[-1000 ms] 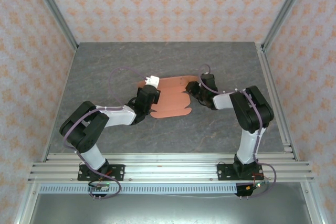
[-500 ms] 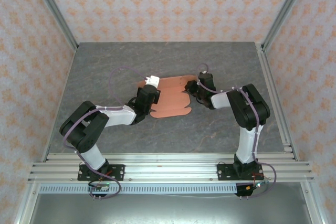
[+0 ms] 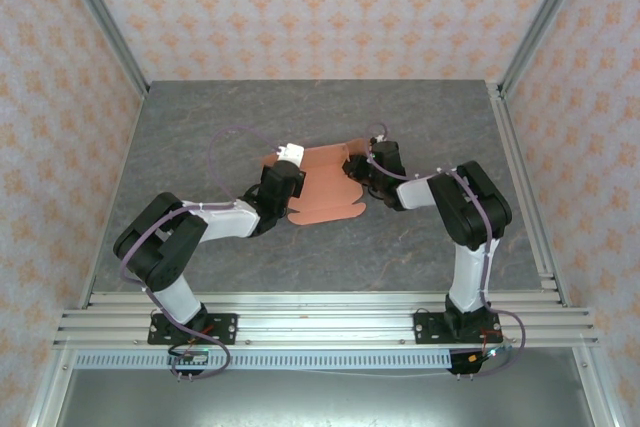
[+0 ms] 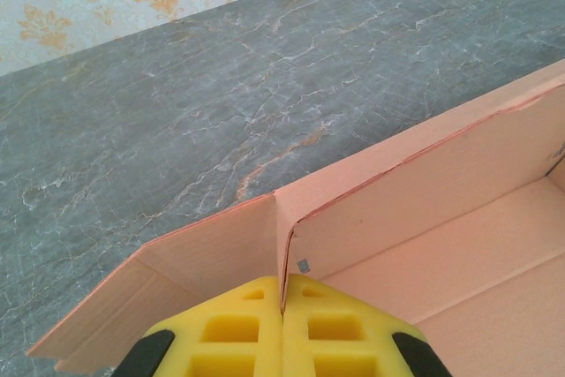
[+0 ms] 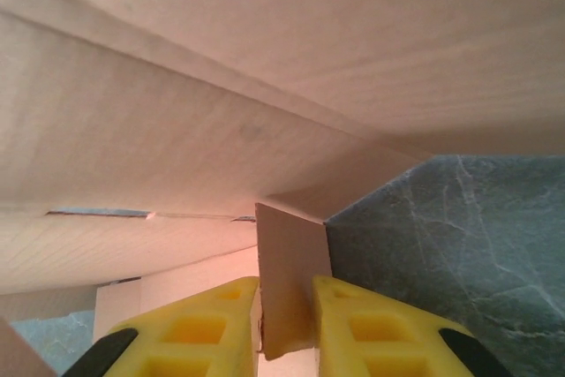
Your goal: Fold the paper box
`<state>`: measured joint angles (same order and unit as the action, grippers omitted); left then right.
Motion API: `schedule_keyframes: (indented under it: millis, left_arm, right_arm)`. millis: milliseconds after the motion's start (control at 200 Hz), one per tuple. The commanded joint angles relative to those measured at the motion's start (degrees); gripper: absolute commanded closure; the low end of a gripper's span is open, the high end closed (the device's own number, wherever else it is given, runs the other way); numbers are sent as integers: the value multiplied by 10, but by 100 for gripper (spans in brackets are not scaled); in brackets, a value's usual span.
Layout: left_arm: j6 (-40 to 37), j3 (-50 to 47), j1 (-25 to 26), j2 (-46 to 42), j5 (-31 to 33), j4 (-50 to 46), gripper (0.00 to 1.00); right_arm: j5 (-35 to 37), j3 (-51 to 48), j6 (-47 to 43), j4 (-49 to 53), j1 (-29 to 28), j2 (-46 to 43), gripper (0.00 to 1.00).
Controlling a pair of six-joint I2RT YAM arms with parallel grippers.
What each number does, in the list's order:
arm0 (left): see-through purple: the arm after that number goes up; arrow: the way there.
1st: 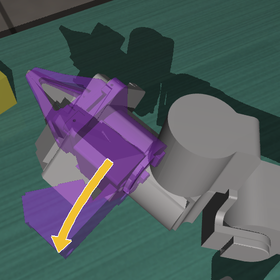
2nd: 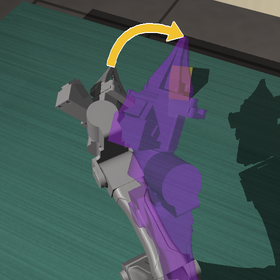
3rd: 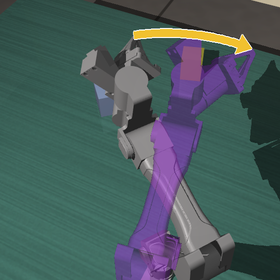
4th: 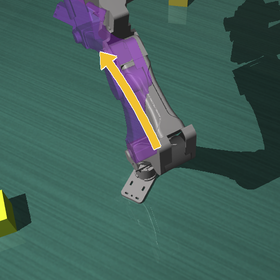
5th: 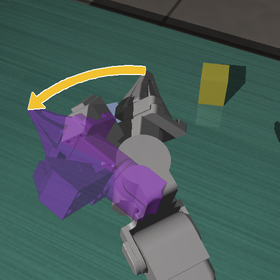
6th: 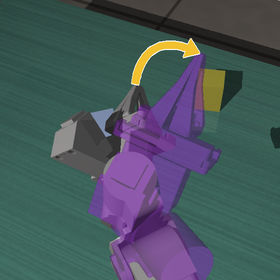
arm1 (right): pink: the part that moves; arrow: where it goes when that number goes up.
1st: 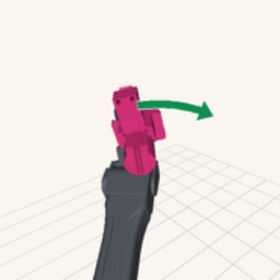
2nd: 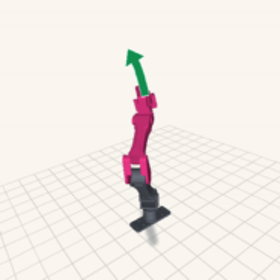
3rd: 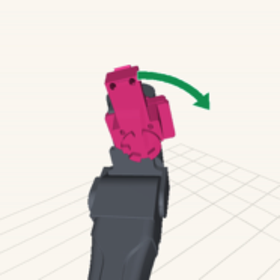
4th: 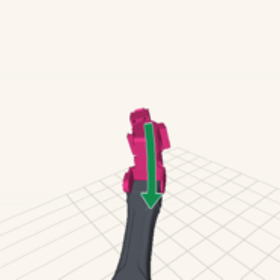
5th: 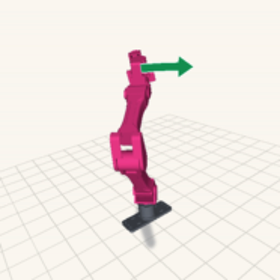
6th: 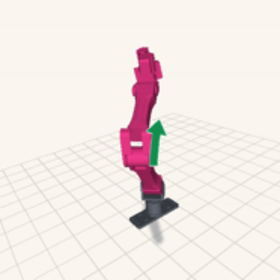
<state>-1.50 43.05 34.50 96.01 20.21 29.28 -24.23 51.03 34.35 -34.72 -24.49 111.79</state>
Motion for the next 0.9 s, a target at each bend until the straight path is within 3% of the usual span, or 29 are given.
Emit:
schedule_keyframes:
  millis: [0,240,405,475,566,891]
  left_arm:
    - [6,11,3,6,3,-27,100]
    - [10,12,3,8,1,-30,100]
    - [14,14,4,10,-6,-31,100]
    - [15,14,3,9,-5,-32,100]
    - [15,14,4,9,-6,-32,100]
    - [21,16,4,13,-11,-30,100]
  right_arm:
    - [-25,-3,-19,-39,-9,-23,78]
    - [-36,-4,-17,-47,-9,-14,78]
    - [-42,6,-19,-47,-19,-3,88]
    - [-44,11,-25,-36,-21,-4,87]
    - [-46,14,-31,-26,-23,-6,77]
    - [-44,24,-56,-2,-33,-13,78]
